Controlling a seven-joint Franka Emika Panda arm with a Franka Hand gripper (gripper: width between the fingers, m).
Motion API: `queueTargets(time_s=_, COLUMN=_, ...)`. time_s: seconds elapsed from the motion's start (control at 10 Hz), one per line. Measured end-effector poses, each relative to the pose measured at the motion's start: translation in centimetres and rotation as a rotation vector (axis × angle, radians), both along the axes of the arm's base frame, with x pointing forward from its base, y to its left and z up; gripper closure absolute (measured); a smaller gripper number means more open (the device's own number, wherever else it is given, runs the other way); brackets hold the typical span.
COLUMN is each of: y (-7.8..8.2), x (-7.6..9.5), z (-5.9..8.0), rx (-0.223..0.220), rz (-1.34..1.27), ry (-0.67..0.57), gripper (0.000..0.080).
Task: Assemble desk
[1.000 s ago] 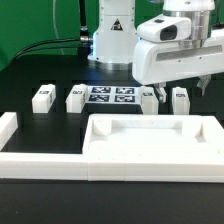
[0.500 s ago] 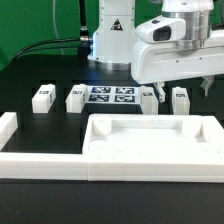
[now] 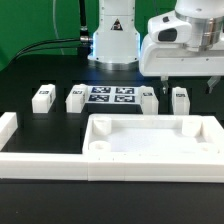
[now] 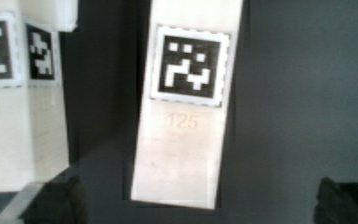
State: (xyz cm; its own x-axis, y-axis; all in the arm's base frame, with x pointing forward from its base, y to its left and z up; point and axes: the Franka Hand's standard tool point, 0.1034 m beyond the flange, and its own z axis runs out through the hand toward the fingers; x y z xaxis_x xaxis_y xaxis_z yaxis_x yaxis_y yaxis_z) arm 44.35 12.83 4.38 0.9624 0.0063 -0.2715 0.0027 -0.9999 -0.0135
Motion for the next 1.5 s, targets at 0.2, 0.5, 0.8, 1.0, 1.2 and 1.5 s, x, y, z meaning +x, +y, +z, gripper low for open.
queueTargets(time_s=0.2, y=-0.2, x=-0.3, z=-0.1, rx=-0.013, rz=0.008, ry=0.124, gripper=0.015)
queueTargets(time_s=0.5, y=0.3, x=-0.3, z=-0.6, rx=0.004, rz=0.018, ry=0.315, gripper=0.015)
queueTargets(time_s=0.8, y=0.1, x=-0.4, z=-1.3, rx=0.032, rz=0.049, ry=0.503, gripper=0.015)
queueTargets(time_s=1.0, y=0.1, x=-0.7, z=-1.5, rx=0.029, rz=0.056, ry=0.619, gripper=0.015)
queueTargets(time_s=1.2, y=-0.2, x=-1.4, z=-1.8, rx=0.019, rz=0.063, ry=0.766, gripper=0.015)
queueTargets(time_s=1.5, y=0.0, x=-1.7, z=-2.8, rx=0.004, rz=0.048, ry=0.787, gripper=0.015)
